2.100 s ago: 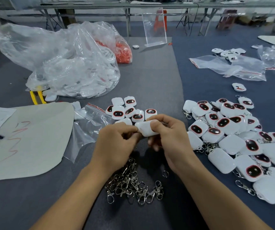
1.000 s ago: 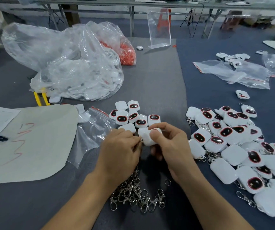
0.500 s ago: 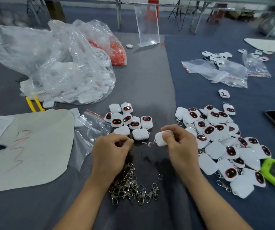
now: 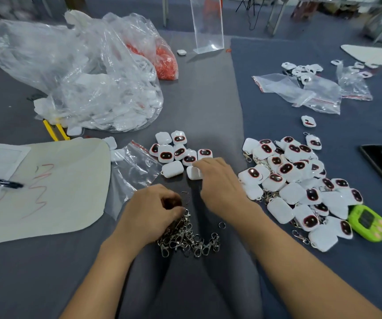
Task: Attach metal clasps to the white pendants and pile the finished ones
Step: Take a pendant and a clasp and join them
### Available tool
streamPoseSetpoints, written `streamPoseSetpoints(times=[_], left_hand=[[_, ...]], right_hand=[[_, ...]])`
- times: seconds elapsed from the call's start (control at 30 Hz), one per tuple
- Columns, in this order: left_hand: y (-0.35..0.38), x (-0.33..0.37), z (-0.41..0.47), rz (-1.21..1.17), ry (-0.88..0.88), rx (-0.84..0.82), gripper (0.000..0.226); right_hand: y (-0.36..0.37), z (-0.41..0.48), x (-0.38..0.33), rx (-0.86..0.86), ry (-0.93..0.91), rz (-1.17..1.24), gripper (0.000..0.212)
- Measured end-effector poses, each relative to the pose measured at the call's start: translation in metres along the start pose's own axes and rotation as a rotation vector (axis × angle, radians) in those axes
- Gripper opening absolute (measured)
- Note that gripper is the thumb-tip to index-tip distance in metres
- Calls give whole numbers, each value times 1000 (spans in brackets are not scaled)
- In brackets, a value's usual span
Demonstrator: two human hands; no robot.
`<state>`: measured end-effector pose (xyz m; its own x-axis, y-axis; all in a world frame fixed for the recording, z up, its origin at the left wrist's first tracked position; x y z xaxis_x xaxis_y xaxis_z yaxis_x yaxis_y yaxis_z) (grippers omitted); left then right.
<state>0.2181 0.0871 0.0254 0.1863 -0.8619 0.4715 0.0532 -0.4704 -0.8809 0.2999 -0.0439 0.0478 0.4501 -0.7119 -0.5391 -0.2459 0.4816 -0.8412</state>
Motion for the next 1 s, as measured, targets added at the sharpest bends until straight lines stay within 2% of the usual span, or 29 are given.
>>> streamPoseSetpoints(times=[0.07, 0.2, 0.3, 0.37, 0.43, 0.6, 0.7, 0.77, 0.83, 0.93, 1.0], left_hand=[[1, 4, -7, 85, 23, -37, 24], [0, 10, -11, 147, 24, -42, 15], [1, 7, -12, 102, -12, -19, 10], [0, 2, -15, 4, -41, 19, 12], [-1, -6, -16, -184, -91, 46, 24], [5, -34, -12, -795, -306, 90, 22], [8, -37, -7, -814, -296, 121, 18], [10, -36, -6, -774, -252, 107, 28], [10, -37, -6, -733, -207, 95, 37], [4, -39, -7, -617, -173, 123, 49], [4, -40, -10, -598, -187, 135, 46]], right_hand=[[16, 6, -3, -27, 16, -49, 58], [23, -5, -11, 71, -68, -86, 30], [16, -24, 5, 220, 12, 241, 29], [2, -38, 28, 382, 134, 523, 29], [-8, -50, 48, 511, 238, 710, 31], [-5, -55, 62, 577, 351, 845, 22], [-1, -54, 67, 585, 353, 945, 26], [-1, -54, 68, 594, 334, 1061, 25], [0, -50, 65, 548, 324, 1042, 22], [5, -43, 51, 439, 292, 771, 20], [4, -41, 38, 415, 241, 635, 18]])
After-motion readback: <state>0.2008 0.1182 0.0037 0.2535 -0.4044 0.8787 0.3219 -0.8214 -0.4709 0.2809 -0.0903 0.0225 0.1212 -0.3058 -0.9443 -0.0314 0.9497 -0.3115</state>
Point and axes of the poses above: each hand's wrist, its own z-axis towards the middle knuckle, its own y-axis out of the palm, x = y × z, the point moved 10 cm from there along z, towards the middle knuckle, and after that the axes turned 11 degrees about z, right-handed, at the moved point
